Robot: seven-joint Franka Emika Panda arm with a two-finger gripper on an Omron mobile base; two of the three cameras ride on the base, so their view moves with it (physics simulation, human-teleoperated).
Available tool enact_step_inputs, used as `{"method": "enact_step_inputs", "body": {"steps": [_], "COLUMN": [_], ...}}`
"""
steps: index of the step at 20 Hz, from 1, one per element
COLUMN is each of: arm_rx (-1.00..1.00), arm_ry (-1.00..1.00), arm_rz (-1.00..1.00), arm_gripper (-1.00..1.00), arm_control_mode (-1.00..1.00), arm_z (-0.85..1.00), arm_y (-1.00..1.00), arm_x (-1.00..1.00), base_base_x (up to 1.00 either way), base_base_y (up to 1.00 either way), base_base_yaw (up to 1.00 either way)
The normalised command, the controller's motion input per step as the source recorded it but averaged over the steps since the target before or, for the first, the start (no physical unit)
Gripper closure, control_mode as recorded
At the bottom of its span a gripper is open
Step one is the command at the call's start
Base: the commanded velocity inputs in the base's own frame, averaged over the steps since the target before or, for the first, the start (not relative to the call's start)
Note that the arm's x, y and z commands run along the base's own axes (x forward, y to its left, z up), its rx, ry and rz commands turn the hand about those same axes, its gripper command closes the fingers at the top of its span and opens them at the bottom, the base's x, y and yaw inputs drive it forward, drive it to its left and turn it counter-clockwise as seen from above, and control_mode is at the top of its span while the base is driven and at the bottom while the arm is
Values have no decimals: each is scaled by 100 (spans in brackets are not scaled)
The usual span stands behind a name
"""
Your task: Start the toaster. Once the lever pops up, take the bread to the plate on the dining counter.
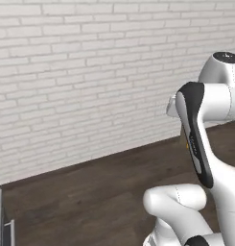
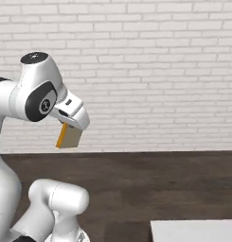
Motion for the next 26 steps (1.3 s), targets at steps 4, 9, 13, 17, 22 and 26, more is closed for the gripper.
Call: {"method": "enact_step_inputs", "body": {"steps": [4,9,13,17,22,26], "arm_rx": [0,0,0,0,0,0], "arm_ry": [0,0,0,0,0,0], "arm_rz": [0,0,0,0,0,0], "arm_gripper": [100,100,100,100,100,100], "arm_control_mode": [100,100,100,100,100,100], "arm_z": [0,0,0,0,0,0], "arm_y": [0,0,0,0,0,0], "arm_x": [0,0,0,0,0,0], "base_base_x": [72,67,61,61,58,54], "base_base_y": [8,24,33,38,43,45], "base_base_yaw": [-44,-47,-47,-47,-47,-47]}}
